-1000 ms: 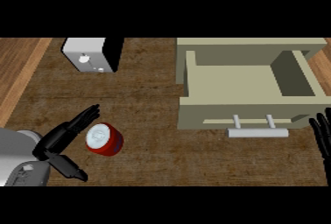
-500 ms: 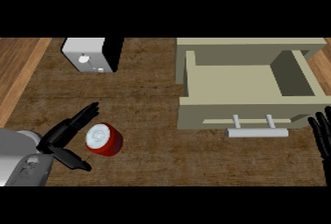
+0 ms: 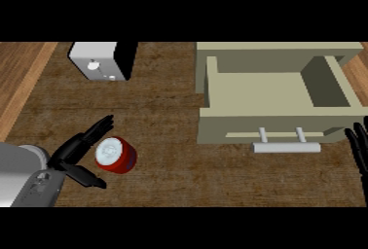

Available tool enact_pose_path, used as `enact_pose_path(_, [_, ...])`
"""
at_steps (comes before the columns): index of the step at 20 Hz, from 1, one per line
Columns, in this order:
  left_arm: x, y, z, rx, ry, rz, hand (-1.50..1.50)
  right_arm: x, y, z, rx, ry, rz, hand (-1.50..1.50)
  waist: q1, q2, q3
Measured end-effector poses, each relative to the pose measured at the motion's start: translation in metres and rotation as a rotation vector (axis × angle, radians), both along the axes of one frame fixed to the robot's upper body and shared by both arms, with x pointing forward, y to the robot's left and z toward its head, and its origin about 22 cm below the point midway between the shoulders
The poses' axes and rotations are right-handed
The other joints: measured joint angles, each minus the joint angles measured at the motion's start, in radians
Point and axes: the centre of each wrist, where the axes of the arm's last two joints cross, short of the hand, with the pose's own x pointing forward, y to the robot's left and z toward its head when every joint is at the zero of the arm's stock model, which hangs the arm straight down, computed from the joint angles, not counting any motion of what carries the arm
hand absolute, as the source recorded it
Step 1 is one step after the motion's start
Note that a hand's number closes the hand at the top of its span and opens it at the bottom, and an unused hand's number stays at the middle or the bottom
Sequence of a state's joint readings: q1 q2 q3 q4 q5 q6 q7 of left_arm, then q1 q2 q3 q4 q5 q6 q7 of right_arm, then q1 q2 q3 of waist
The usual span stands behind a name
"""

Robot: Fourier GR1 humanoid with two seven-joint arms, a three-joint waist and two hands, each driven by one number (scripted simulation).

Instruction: Pick up the can, place it into the drawer and close the drawer

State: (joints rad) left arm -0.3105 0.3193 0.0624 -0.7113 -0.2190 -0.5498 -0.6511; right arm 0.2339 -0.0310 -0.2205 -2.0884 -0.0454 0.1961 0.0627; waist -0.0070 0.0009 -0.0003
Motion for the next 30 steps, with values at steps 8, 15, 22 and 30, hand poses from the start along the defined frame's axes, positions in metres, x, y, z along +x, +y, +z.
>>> enact_pose_path(8, [0.016,-0.024,-0.002,-0.016,0.006,-0.022,-1.50,-0.003,0.000,0.003,0.004,0.000,-0.012,-1.50,-0.001,0.000,0.000])
enact_pose_path(15, [0.016,-0.041,-0.014,-0.033,0.016,-0.033,-1.50,-0.002,-0.003,0.005,0.005,0.002,-0.008,-1.50,-0.001,0.000,0.000])
enact_pose_path(22, [0.024,-0.061,-0.013,-0.041,0.010,-0.083,-1.50,-0.004,-0.002,0.003,0.008,-0.008,-0.002,-1.50,-0.001,0.000,0.000])
enact_pose_path(30, [0.024,-0.071,-0.013,-0.077,0.002,-0.110,1.50,-0.016,-0.009,0.004,0.017,-0.007,-0.008,-1.50,0.000,-0.002,0.002])
